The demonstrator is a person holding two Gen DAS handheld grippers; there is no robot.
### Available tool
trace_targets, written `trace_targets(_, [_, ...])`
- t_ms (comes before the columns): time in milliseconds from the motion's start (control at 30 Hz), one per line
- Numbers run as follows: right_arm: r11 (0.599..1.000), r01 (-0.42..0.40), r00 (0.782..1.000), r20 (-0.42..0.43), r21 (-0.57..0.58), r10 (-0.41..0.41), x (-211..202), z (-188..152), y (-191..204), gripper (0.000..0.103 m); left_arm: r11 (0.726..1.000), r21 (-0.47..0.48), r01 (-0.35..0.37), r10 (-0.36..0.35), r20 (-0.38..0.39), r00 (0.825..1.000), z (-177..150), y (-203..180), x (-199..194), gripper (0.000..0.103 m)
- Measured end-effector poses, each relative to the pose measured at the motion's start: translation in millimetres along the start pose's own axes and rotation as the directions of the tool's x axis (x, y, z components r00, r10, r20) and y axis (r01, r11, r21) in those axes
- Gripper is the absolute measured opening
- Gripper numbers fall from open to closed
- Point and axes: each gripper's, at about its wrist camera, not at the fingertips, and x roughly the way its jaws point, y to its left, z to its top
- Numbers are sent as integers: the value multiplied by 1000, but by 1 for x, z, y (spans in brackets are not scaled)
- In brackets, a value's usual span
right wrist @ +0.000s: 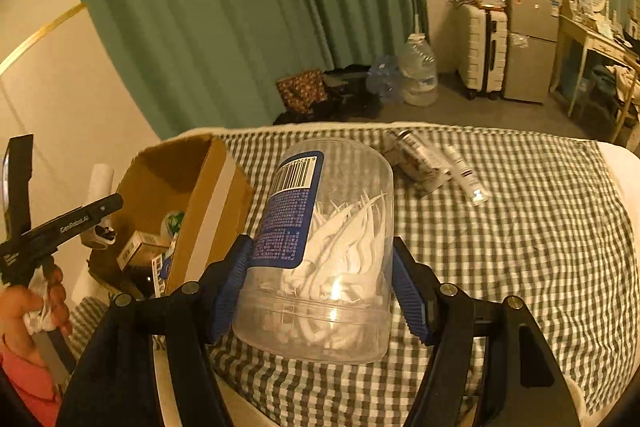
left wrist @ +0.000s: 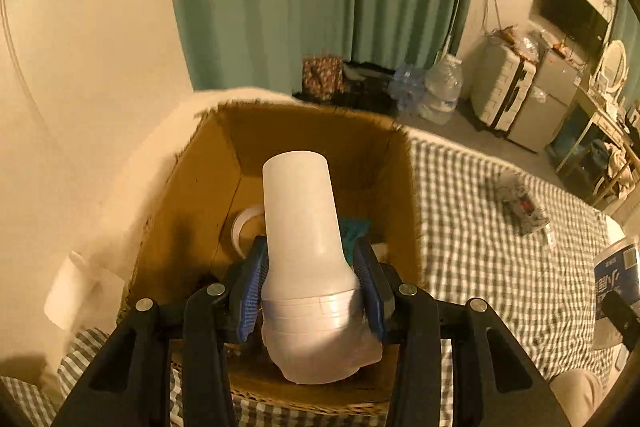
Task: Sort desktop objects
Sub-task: 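Carry swab tub and white cup into the cardboard box and open both grippers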
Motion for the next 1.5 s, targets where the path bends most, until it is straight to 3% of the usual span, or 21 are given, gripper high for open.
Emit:
trace_targets(100, [1000, -7, 1000, -24, -25, 6, 13, -1, 14, 67, 1000, -13, 4, -5, -31, 1000, -9, 9, 13, 50])
trace_targets(167, [999, -16, 999, -36, -38, 15, 19, -2, 23, 67, 999, -27, -19, 18, -46, 999, -12, 19, 19, 85])
trace_targets(200, [999, -25, 999, -42, -46, 23, 23, -2, 30, 67, 999, -36, -28, 27, -42, 999, -13, 23, 17, 88])
trace_targets(300, [995, -59, 997, -61, -74, 55, 34, -1, 48, 67, 997, -75, -7, 7, 2, 1000, -15, 37, 9, 92])
trace_targets(367, [992, -84, 994, -74, -96, 77, 41, -1, 66, 67, 994, -110, -29, 31, 9, 999, -16, 48, 6, 96])
trace_targets(600, [956, -220, 972, -128, -195, 198, 72, -1, 139, 67, 974, -206, -94, 96, -2, 995, -26, 91, 2, 97])
trace_targets(867, [930, -267, 955, -203, -254, 218, 112, -9, 188, 69, 962, -249, -108, 106, -24, 994, -30, 117, 7, 97])
trace_targets(1000, [943, -251, 963, -157, -218, 220, 109, -2, 181, 77, 966, -237, -104, 102, -20, 995, -30, 112, 6, 97])
trace_targets(1233, [974, -204, 976, -95, -100, 195, 91, 11, 125, 78, 984, -161, -74, 79, 20, 997, -28, 74, -6, 97])
trace_targets(1500, [999, -51, 999, -6, -7, 51, 53, 23, 43, 78, 999, -51, 5, -3, 41, 999, -32, -11, -20, 100])
